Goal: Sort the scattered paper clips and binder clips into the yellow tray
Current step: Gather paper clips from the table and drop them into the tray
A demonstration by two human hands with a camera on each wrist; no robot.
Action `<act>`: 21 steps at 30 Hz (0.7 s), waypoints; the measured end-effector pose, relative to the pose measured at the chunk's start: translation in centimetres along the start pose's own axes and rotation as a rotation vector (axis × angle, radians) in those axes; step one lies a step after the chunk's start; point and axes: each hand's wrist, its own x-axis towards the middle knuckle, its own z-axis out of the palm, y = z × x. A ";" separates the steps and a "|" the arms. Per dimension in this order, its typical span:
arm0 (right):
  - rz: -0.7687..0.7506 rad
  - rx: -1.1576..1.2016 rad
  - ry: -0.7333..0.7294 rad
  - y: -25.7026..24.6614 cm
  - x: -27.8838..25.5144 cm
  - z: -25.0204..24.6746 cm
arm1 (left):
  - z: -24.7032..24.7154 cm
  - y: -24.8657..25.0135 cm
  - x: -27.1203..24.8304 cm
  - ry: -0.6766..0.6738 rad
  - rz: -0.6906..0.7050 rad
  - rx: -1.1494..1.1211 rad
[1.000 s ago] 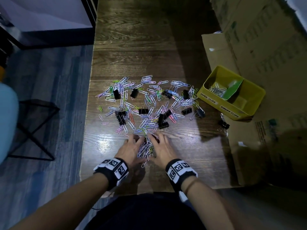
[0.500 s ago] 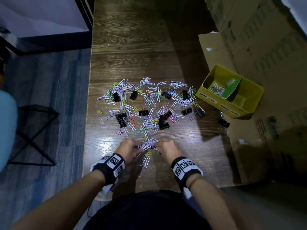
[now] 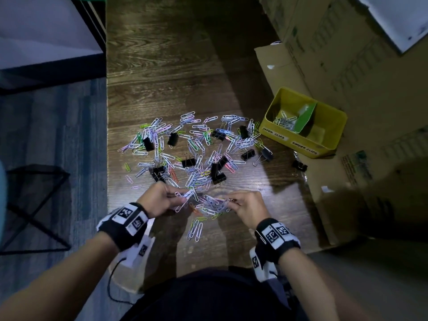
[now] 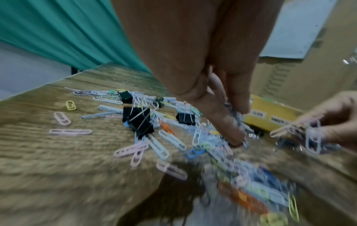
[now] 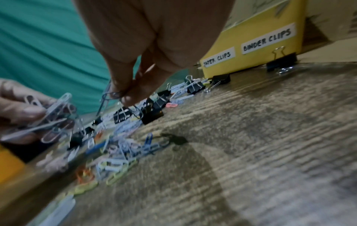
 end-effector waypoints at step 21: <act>-0.204 0.467 0.507 -2.5 7.0 -22.4 | 7.9 28.6 21.4 0.067 0.255 0.187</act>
